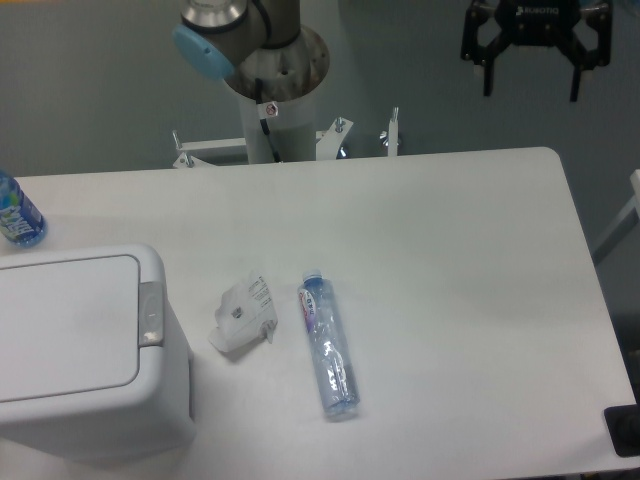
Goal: Open the trash can
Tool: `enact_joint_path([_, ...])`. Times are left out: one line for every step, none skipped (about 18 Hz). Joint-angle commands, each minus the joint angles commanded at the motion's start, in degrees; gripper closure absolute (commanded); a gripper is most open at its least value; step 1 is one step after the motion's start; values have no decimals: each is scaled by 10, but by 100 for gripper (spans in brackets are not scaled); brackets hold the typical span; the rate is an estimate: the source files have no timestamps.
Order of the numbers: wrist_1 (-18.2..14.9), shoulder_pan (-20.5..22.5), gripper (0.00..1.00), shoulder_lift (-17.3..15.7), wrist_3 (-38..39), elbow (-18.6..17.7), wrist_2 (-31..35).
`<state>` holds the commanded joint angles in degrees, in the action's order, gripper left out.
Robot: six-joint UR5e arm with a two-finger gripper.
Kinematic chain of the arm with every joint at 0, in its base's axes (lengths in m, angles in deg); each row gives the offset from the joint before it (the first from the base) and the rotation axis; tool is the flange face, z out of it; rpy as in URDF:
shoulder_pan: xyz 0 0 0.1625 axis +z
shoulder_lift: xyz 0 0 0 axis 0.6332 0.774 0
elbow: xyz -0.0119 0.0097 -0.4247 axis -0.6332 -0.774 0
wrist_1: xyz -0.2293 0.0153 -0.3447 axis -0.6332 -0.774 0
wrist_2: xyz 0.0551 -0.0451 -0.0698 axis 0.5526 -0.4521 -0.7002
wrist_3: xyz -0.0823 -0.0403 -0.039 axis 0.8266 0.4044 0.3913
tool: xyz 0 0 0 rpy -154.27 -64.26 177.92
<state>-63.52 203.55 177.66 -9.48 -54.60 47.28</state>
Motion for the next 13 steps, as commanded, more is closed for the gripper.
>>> enact_joint_path([0,0,0,-1,0,-1,1])
enact_joint_path([1,-1,0,-1,0,-1,2])
enact_joint_path([-1,-1,0,0,0,-1,3])
enact_joint_path([-1,-2,0,0,8,-1,2])
enact_joint_path([-1,-3,0,2,33,0,0])
enact_joint_path([-1,-5,0,3,73,0,-2])
enact_joint_path([1,-9,0,4,110,1,-4])
enact_joint_path([12,-21,0,8,139,2,-10])
enact_joint_path([32,-35,0,14,161,1,-15])
enact_joint_path([49,-46,0,17,182,0,-15])
enact_joint_path([61,-51,0,19,209,0,-15])
enact_joint_path([73,-56,0,26,239,0,-15])
enact_joint_path([83,-63,0,30,272,1,-14])
